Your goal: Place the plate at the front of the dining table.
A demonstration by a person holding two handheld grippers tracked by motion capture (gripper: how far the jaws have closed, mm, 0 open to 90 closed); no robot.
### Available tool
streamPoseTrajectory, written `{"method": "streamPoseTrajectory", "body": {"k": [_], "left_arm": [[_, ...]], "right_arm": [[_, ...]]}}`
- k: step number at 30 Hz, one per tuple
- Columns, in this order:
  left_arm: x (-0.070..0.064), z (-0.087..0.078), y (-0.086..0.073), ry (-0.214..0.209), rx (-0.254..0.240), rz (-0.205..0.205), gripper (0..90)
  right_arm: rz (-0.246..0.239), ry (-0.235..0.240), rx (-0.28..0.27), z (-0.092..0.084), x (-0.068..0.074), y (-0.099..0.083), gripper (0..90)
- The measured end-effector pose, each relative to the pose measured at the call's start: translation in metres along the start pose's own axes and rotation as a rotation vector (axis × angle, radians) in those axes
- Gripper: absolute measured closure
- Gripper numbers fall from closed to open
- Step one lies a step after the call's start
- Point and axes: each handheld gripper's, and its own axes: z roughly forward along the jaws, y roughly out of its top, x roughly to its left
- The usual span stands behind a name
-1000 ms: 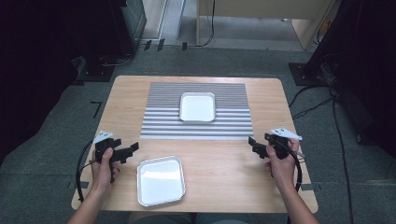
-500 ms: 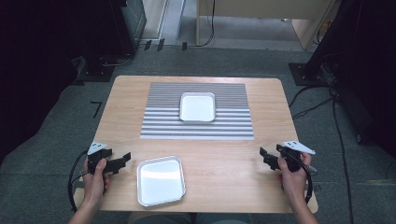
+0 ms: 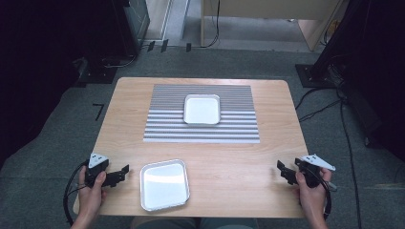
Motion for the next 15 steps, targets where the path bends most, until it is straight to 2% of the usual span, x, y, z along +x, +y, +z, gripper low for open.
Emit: {"method": "streamPoseTrajectory", "body": {"k": [6, 12, 15], "left_arm": [[0.000, -0.004, -0.005, 0.022, 0.003, 0.025, 11.8], [0.001, -0.007, -0.009, 0.036, 0.003, 0.035, 11.8], [-0.001, -0.008, -0.012, 0.049, 0.004, 0.058, 11.7]], "right_arm": [[0.000, -0.025, 0.026, -0.007, -0.010, -0.015, 22.9], [-0.004, -0.045, 0.026, -0.018, -0.016, -0.023, 22.9], [-0.036, -0.063, 0.038, -0.022, -0.015, -0.027, 22.9]]}}
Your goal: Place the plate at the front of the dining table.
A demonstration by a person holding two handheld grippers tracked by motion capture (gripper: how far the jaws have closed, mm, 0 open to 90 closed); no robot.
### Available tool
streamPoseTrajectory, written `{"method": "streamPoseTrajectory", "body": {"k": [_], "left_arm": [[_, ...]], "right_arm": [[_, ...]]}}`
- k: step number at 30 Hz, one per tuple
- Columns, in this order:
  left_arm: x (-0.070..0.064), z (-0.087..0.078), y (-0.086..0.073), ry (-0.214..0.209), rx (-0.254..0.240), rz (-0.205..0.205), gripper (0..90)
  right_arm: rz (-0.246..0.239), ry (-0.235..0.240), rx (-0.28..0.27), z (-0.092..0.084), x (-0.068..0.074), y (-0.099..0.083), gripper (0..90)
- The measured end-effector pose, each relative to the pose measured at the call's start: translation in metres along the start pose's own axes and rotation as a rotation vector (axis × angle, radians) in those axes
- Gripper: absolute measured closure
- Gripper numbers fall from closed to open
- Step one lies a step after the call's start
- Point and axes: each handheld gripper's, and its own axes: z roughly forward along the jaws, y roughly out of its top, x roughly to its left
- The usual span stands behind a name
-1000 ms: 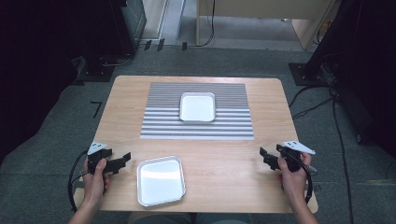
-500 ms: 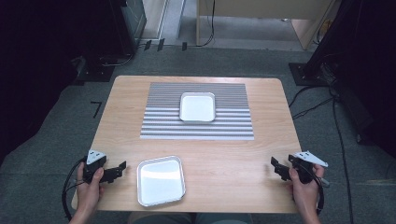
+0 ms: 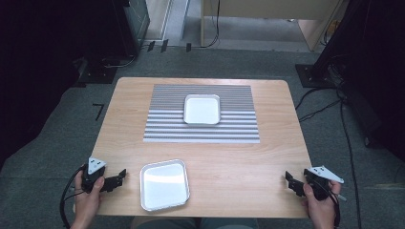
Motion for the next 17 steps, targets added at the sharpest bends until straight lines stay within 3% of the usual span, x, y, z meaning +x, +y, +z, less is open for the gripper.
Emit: {"method": "streamPoseTrajectory", "body": {"k": [4, 17], "left_arm": [[-0.0010, -0.0004, -0.0016, 0.001, -0.010, 0.003, 11.5], [-0.0022, 0.0006, -0.0010, -0.009, -0.008, 0.007, 11.1]], "right_arm": [[-0.066, -0.038, 0.018, -0.0027, 0.0052, -0.0042, 21.0], [-0.072, -0.031, 0.023, -0.0024, 0.0058, -0.0045, 18.4]]}}
